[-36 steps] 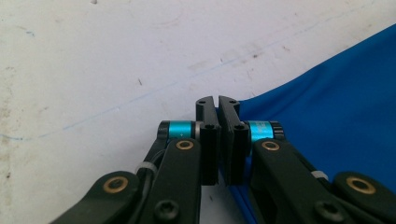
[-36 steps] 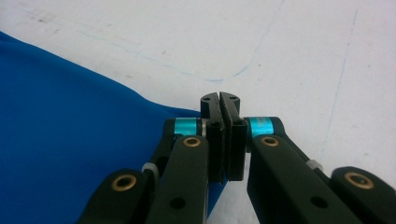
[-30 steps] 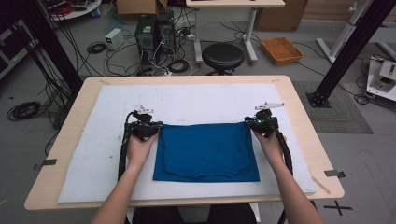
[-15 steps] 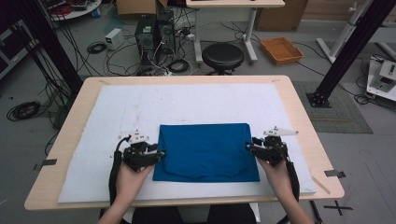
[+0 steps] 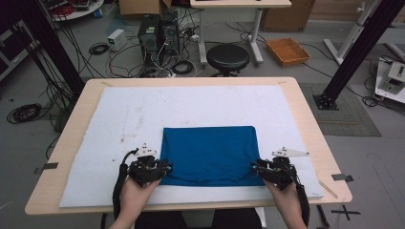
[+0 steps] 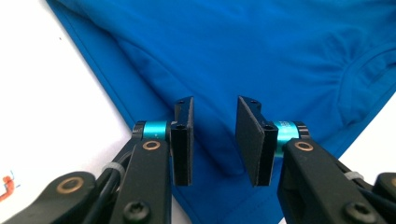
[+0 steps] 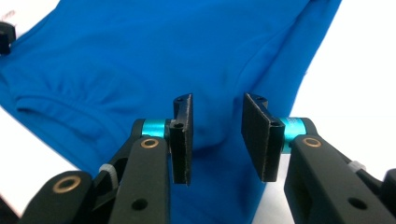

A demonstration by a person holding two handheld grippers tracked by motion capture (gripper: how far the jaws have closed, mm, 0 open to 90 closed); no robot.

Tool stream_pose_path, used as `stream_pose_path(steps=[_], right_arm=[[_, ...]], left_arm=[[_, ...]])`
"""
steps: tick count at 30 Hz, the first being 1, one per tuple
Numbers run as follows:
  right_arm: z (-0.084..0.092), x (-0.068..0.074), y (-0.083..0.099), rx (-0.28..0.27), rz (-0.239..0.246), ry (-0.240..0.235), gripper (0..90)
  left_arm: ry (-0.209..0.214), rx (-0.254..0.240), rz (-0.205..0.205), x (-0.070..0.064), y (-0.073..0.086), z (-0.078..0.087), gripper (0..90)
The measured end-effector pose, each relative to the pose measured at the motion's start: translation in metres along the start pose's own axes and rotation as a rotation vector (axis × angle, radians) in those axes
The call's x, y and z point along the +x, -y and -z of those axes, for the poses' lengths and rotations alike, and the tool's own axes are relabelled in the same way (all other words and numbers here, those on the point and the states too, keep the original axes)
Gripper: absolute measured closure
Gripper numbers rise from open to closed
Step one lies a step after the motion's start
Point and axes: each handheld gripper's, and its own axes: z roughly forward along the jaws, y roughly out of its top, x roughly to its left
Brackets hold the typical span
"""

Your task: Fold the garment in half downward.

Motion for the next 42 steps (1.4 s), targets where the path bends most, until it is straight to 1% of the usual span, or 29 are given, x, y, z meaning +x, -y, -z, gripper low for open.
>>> stream_pose_path(steps=[2, 4, 5, 6, 7, 10, 11, 15, 17, 18, 19, 20, 21, 22, 23, 25, 26, 27, 29, 31, 33, 34, 35, 37, 38, 39, 41, 42], right_arm=[[-0.003, 0.002, 0.002, 0.023, 0.012, -0.011, 70.8], [-0.006, 0.004, 0.003, 0.035, 0.033, -0.015, 78.1], [-0.007, 0.006, 0.003, 0.036, 0.049, -0.016, 83.4], [-0.006, 0.007, 0.003, 0.035, 0.062, -0.018, 86.3], [-0.005, 0.009, 0.003, 0.032, 0.067, -0.017, 87.1], [0.001, 0.013, 0.004, 0.020, 0.083, -0.025, 87.4], [0.003, 0.015, 0.005, 0.016, 0.081, -0.029, 87.4], [0.011, 0.020, 0.012, 0.020, 0.086, -0.045, 87.3], [0.012, 0.023, 0.015, 0.020, 0.095, -0.043, 87.3], [0.013, 0.023, 0.017, 0.020, 0.102, -0.037, 87.1], [0.013, 0.024, 0.017, 0.020, 0.105, -0.032, 86.4], [0.013, 0.024, 0.017, 0.019, 0.106, -0.031, 82.4], [0.013, 0.023, 0.017, 0.010, 0.106, -0.024, 76.3], [0.014, 0.023, 0.016, 0.002, 0.102, -0.022, 74.6], [0.015, 0.021, 0.015, -0.008, 0.098, -0.019, 71.6], [0.018, 0.017, 0.012, -0.035, 0.091, -0.005, 62.1], [0.018, 0.014, 0.009, -0.049, 0.088, -0.003, 60.9], [0.019, 0.011, 0.007, -0.063, 0.082, -0.003, 57.8], [0.020, 0.004, -0.001, -0.105, 0.079, 0.008, 51.7], [0.021, -0.002, -0.008, -0.138, 0.088, 0.023, 48.2], [0.022, -0.006, -0.015, -0.167, 0.100, 0.034, 47.5], [0.023, -0.008, -0.017, -0.179, 0.104, 0.043, 46.7], [0.024, -0.009, -0.019, -0.191, 0.109, 0.047, 46.4], [0.025, -0.010, -0.022, -0.211, 0.115, 0.054, 45.8], [0.026, -0.011, -0.023, -0.217, 0.119, 0.054, 45.6], [0.026, -0.012, -0.024, -0.222, 0.124, 0.055, 45.6], [0.027, -0.013, -0.025, -0.226, 0.132, 0.058, 45.4], [0.028, -0.014, -0.026, -0.228, 0.124, 0.061, 45.4]], left_arm=[[0.004, 0.012, 0.002, -0.001, 0.001, -0.002, 67.7], [0.011, 0.018, -0.015, -0.002, 0.001, -0.004, 75.2], [0.011, 0.023, -0.028, -0.002, 0.001, -0.003, 79.6], [0.018, 0.013, -0.025, -0.002, 0.001, -0.003, 82.8], [0.019, 0.008, -0.023, -0.002, 0.001, -0.002, 85.1], [0.036, -0.004, -0.003, 0.001, 0.000, 0.004, 86.2], [0.040, -0.006, 0.002, 0.001, 0.001, 0.007, 86.2], [0.044, -0.008, 0.005, 0.001, 0.003, 0.013, 86.2], [0.046, 0.005, -0.004, 0.000, 0.005, 0.013, 86.1], [0.044, 0.004, -0.001, -0.001, 0.006, 0.013, 86.0], [0.037, 0.005, -0.008, -0.002, 0.007, 0.013, 85.0], [0.027, 0.003, -0.007, -0.002, 0.007, 0.013, 80.7], [0.016, -0.003, -0.007, -0.002, 0.007, 0.014, 73.9], [0.008, -0.013, -0.005, -0.001, 0.007, 0.016, 66.8], [0.007, -0.031, -0.004, 0.000, 0.007, 0.018, 60.8], [-0.005, -0.072, -0.020, 0.003, 0.005, 0.023, 55.0], [-0.013, -0.095, -0.030, 0.004, 0.004, 0.025, 51.0], [-0.026, -0.116, -0.048, 0.005, 0.003, 0.027, 47.8], [-0.038, -0.151, -0.080, 0.007, 0.001, 0.030, 43.3], [-0.049, -0.182, -0.117, 0.009, 0.000, 0.033, 39.9], [-0.075, -0.205, -0.156, 0.009, -0.002, 0.035, 38.5], [-0.080, -0.215, -0.171, 0.010, -0.004, 0.037, 37.2], [-0.090, -0.225, -0.178, 0.011, -0.005, 0.038, 34.1], [-0.132, -0.239, -0.188, 0.014, -0.008, 0.042, 33.6], [-0.159, -0.248, -0.186, 0.015, -0.010, 0.044, 33.6], [-0.177, -0.250, -0.182, 0.017, -0.010, 0.045, 33.5], [-0.201, -0.258, -0.163, 0.021, -0.011, 0.048, 31.9], [-0.203, -0.262, -0.157, 0.022, -0.011, 0.050, 31.9]])
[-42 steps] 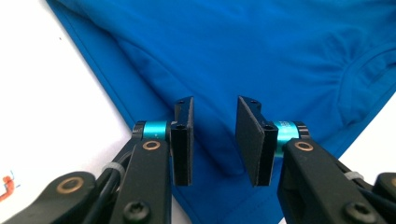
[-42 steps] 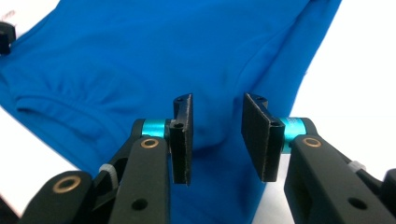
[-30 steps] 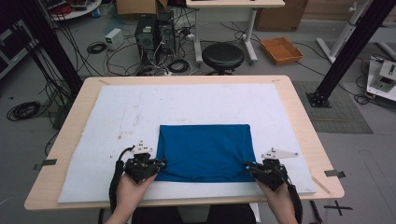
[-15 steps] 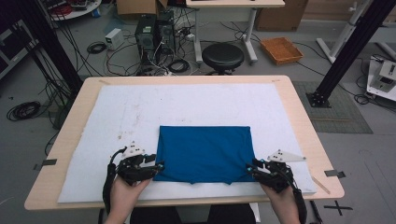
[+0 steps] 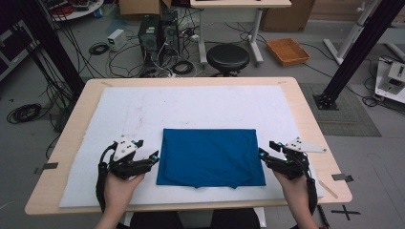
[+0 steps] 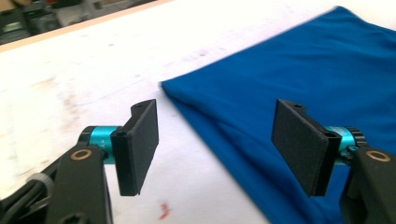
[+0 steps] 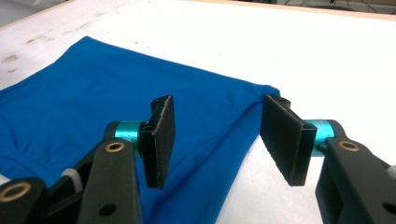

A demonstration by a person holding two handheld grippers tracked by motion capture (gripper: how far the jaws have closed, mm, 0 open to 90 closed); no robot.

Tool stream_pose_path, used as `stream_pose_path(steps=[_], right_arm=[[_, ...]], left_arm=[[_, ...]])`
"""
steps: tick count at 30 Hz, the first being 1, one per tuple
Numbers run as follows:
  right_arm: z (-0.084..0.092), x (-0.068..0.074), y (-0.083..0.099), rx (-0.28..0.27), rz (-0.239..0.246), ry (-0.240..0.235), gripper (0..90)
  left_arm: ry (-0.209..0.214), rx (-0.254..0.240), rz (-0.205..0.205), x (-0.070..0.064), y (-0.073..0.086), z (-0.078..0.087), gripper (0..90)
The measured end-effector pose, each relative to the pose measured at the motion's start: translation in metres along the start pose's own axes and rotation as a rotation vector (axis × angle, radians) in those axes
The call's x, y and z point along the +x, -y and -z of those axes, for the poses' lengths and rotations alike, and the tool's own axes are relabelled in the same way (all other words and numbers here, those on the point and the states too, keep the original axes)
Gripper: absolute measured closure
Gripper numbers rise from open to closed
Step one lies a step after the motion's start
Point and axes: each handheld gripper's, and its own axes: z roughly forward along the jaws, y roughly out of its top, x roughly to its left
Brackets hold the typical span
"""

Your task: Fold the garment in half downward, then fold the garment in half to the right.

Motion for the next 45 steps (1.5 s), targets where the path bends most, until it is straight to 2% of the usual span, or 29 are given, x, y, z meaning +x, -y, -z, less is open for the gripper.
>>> stream_pose_path(steps=[3, 4, 5, 6, 7, 10, 13, 14, 15, 19, 24, 28, 33, 36, 40, 43, 45], right_arm=[[0.002, -0.001, -0.001, -0.014, 0.006, 0.001, 45.4], [0.004, -0.001, -0.002, -0.016, 0.005, 0.003, 45.4], [0.005, -0.002, -0.003, -0.019, 0.005, 0.003, 45.4], [0.006, -0.003, -0.003, -0.025, 0.004, 0.004, 45.4], [0.007, -0.003, -0.004, -0.028, -0.001, 0.002, 45.4], [0.010, -0.005, -0.007, -0.047, 0.000, 0.004, 45.4], [0.010, -0.007, -0.011, -0.058, -0.004, 0.005, 45.2], [0.009, -0.008, -0.013, -0.059, -0.007, 0.007, 44.9], [0.007, -0.010, -0.015, -0.058, -0.008, 0.006, 44.6], [0.001, -0.014, -0.022, -0.071, -0.025, 0.004, 44.3], [-0.007, -0.014, -0.030, -0.081, -0.030, 0.002, 44.1], [-0.013, -0.009, -0.033, -0.084, -0.020, -0.008, 44.0], [-0.017, -0.005, -0.030, -0.079, -0.008, -0.015, 44.0], [-0.018, -0.004, -0.029, -0.073, -0.007, -0.020, 44.1], [-0.020, 0.000, -0.028, -0.073, 0.009, -0.027, 44.1], [-0.021, 0.003, -0.029, -0.070, 0.017, -0.032, 44.2], [-0.023, 0.004, -0.029, -0.070, 0.023, -0.037, 44.3]], left_arm=[[-0.015, -0.005, 0.018, 0.003, 0.000, 0.003, 31.9], [-0.001, -0.011, 0.021, 0.004, -0.001, 0.005, 32.1], [0.015, -0.024, 0.015, 0.004, -0.001, 0.007, 36.1], [0.018, -0.041, 0.007, 0.004, -0.001, 0.009, 40.7], [0.018, -0.061, 0.004, 0.004, -0.001, 0.011, 40.8], [0.012, -0.084, -0.033, 0.002, 0.001, 0.014, 40.8], [0.017, -0.107, -0.107, 0.003, 0.009, 0.014, 40.1], [0.027, -0.130, -0.108, 0.003, 0.012, 0.014, 40.2], [0.046, -0.159, -0.092, 0.005, 0.015, 0.014, 40.2], [0.093, -0.199, -0.044, 0.005, 0.020, 0.014, 39.2], [0.092, -0.133, -0.025, 0.002, 0.017, 0.018, 35.8], [0.086, -0.086, 0.036, -0.001, 0.019, 0.026, 33.0], [0.085, -0.018, 0.124, -0.016, 0.032, 0.031, 33.0], [0.090, 0.049, 0.179, -0.024, 0.041, 0.026, 33.9], [0.109, 0.130, 0.256, -0.026, 0.046, 0.012, 37.1], [0.102, 0.159, 0.274, -0.030, 0.048, 0.004, 38.5], [0.113, 0.176, 0.290, -0.031, 0.049, -0.002, 38.6]])
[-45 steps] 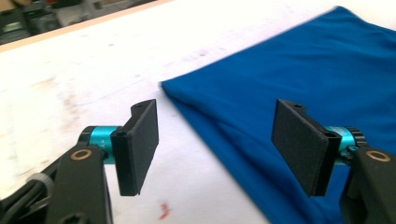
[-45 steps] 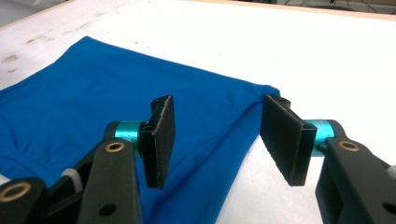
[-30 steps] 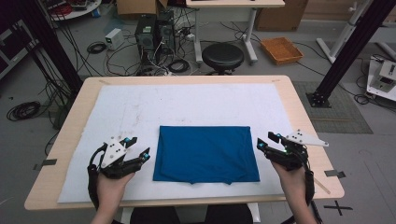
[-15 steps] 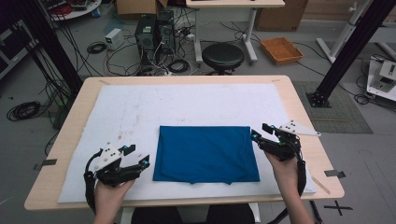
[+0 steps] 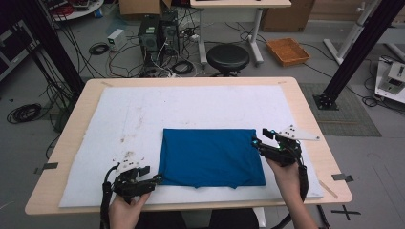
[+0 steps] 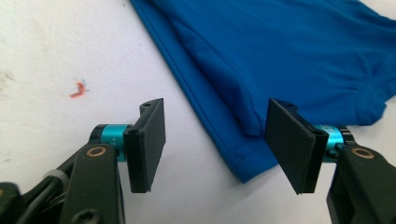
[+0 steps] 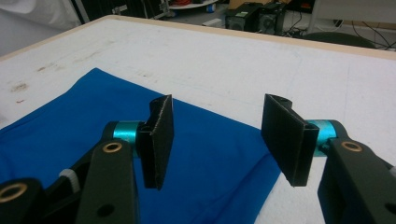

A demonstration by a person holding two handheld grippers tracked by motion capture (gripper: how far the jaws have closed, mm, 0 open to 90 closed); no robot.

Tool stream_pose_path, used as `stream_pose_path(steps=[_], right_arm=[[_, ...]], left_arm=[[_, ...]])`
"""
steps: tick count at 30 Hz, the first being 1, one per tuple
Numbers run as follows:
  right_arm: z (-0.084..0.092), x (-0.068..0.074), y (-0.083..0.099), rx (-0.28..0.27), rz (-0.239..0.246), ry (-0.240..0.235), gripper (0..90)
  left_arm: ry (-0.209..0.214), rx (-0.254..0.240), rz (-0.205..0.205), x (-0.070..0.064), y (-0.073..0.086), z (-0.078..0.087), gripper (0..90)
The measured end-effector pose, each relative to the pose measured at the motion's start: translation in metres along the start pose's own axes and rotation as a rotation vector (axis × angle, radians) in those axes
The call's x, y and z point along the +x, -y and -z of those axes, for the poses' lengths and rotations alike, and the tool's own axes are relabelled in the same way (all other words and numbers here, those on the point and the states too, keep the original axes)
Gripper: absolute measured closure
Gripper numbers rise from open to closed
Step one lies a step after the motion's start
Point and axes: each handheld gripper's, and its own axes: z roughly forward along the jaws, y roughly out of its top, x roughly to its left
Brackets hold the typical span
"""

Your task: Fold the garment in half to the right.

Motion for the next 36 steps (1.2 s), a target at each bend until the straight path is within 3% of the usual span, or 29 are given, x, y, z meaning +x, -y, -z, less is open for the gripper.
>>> stream_pose_path(steps=[6, 9, 11, 14, 16, 18, 23, 28, 36], right_arm=[[-0.007, 0.005, -0.002, 0.004, 0.009, -0.014, 44.3], [-0.012, 0.009, -0.004, 0.010, 0.015, -0.022, 44.3], [-0.017, 0.013, -0.005, 0.014, 0.021, -0.028, 44.4], [-0.026, 0.021, -0.009, 0.017, 0.022, -0.041, 44.4], [-0.034, 0.028, -0.013, 0.016, 0.026, -0.049, 44.3], [-0.044, 0.036, -0.018, 0.014, 0.033, -0.060, 44.2], [-0.077, 0.056, -0.030, 0.037, 0.011, -0.097, 43.0], [-0.117, 0.077, -0.040, 0.070, -0.016, -0.157, 45.6], [-0.187, 0.118, -0.056, 0.189, 0.043, -0.167, 48.9]], left_arm=[[0.008, 0.010, 0.034, -0.004, -0.005, -0.010, 39.3], [-0.002, 0.009, 0.023, -0.008, -0.005, -0.014, 44.7], [-0.024, 0.008, 0.004, -0.011, -0.005, -0.016, 54.8], [-0.023, 0.017, 0.002, -0.015, -0.006, -0.018, 65.1], [-0.031, 0.019, -0.011, -0.016, -0.006, -0.019, 67.3], [-0.029, 0.018, 0.004, -0.016, -0.006, -0.019, 72.2], [-0.022, 0.020, -0.004, -0.018, -0.006, -0.022, 80.2], [-0.019, 0.008, 0.042, -0.016, -0.005, -0.021, 83.1], [-0.022, 0.003, 0.033, -0.016, -0.004, -0.021, 83.6]])
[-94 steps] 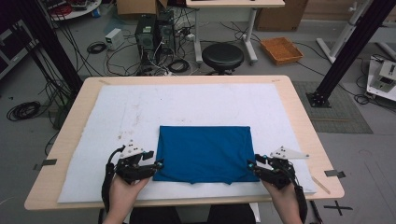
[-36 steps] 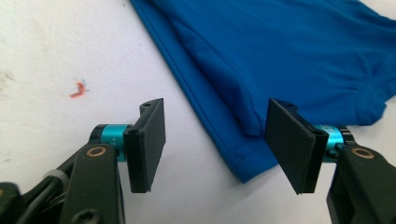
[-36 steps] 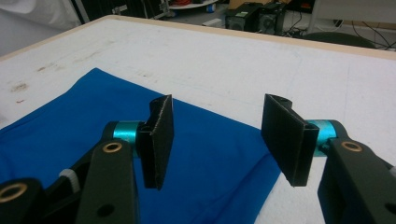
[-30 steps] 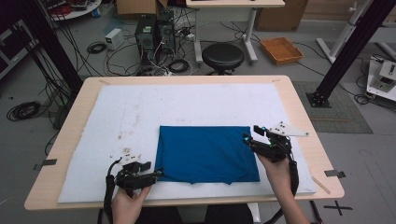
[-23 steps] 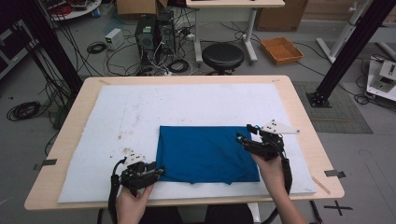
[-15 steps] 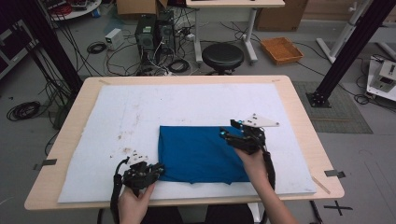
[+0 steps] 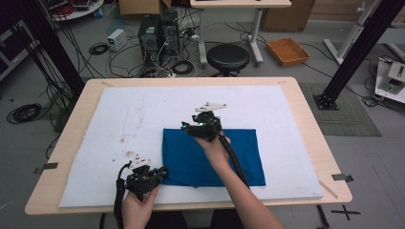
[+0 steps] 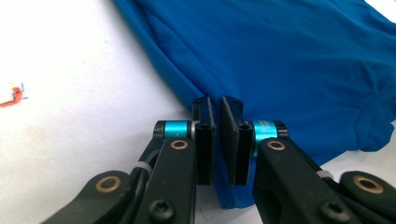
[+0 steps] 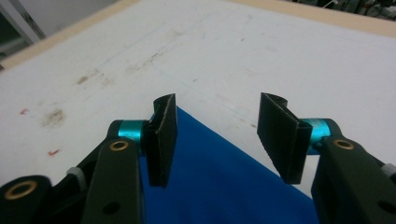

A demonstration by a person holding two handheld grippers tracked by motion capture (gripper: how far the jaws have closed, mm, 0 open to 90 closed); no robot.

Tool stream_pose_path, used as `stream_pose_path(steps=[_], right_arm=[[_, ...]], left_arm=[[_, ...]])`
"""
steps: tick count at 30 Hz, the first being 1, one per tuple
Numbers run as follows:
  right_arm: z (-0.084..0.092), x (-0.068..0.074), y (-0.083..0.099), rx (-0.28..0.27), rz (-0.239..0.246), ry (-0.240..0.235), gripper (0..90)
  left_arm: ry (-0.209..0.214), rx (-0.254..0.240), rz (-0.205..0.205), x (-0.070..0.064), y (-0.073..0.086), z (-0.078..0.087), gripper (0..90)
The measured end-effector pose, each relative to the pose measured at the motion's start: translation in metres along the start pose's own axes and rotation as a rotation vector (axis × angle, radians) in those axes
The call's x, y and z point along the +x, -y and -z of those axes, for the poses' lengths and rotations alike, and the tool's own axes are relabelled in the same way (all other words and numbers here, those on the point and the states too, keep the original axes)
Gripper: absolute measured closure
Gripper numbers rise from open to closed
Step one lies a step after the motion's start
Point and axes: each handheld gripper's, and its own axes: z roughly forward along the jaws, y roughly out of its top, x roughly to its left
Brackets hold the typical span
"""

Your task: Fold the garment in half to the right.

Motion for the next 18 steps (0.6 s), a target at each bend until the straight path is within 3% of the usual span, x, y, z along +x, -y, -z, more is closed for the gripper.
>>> stream_pose_path(steps=[5, 8, 10, 15, 18], right_arm=[[-0.046, 0.015, -0.008, 0.093, 0.024, -0.044, 58.6], [-0.067, 0.021, -0.007, 0.132, 0.039, -0.035, 62.3], [-0.078, 0.024, -0.006, 0.158, 0.057, -0.013, 63.4], [-0.096, 0.031, -0.007, 0.195, 0.078, -0.027, 65.1], [-0.105, 0.035, -0.009, 0.255, 0.117, -0.005, 75.2]], left_arm=[[0.013, -0.003, 0.006, 0.002, 0.001, 0.000, 83.6], [0.013, -0.005, 0.004, 0.002, 0.001, 0.000, 83.6], [0.016, -0.005, 0.009, 0.002, 0.001, 0.000, 83.6], [0.020, -0.001, 0.013, 0.003, 0.000, 0.000, 83.6], [0.025, 0.001, 0.017, 0.003, 0.000, 0.000, 83.5]])
